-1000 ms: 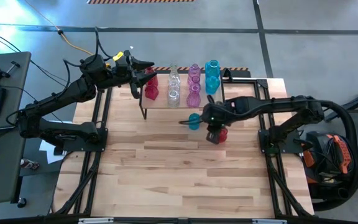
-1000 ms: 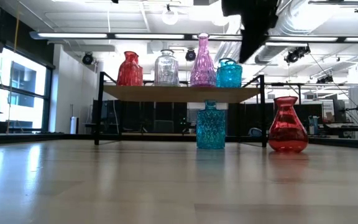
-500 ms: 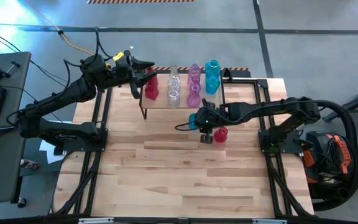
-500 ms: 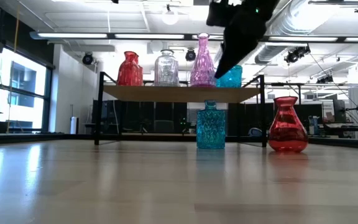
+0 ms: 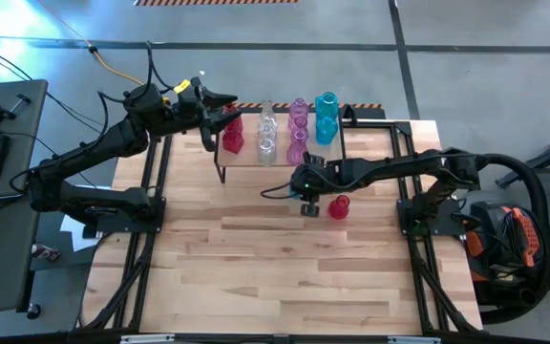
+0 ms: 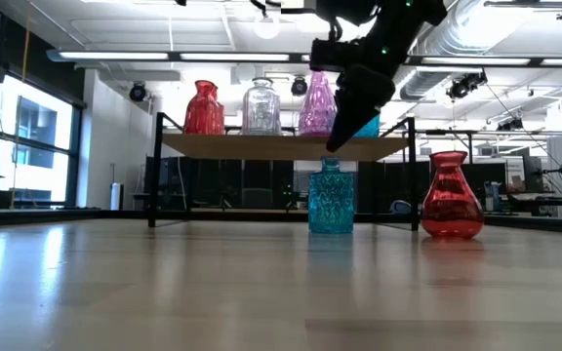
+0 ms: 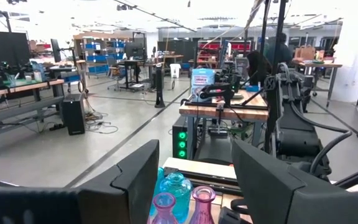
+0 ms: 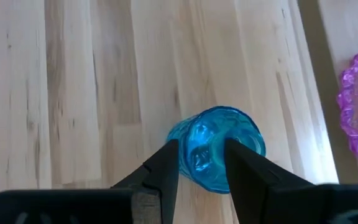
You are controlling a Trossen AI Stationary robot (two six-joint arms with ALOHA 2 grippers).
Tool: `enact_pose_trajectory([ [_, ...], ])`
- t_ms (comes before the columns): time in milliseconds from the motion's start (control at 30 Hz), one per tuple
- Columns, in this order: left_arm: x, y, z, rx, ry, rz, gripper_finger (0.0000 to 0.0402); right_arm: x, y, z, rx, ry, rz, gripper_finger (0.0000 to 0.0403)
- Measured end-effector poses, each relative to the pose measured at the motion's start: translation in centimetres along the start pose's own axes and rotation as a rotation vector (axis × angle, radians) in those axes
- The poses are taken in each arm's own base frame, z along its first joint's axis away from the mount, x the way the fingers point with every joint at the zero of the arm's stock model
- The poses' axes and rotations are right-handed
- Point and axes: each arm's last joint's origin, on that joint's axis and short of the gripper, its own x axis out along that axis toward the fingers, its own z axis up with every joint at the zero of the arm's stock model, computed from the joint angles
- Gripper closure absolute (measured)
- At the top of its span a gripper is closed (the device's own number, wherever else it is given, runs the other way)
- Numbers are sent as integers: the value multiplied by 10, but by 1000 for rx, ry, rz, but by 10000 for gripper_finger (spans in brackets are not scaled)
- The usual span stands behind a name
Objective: Sort vases onto shelf
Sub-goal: Put the blue vase on the shelf aligned with the other blue vases
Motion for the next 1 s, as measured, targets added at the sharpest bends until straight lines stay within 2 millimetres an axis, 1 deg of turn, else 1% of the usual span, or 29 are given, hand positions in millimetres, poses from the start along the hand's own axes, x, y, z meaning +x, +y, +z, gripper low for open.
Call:
enact_pose_trajectory([
  [300,0,0,0,0,0,0,207,4,-8,0,7,6,-12,295],
  [600,0,0,0,0,0,0,207,19,-10,-2,24,36,15,295],
  [700,0,0,0,0,0,0,207,20,-10,-1,25,34,12,297],
  [833,0,0,0,0,0,0,207,19,-10,-2,40,41,12,322],
  [1000,0,0,0,0,0,0,207,19,-10,-3,44,54,13,377],
])
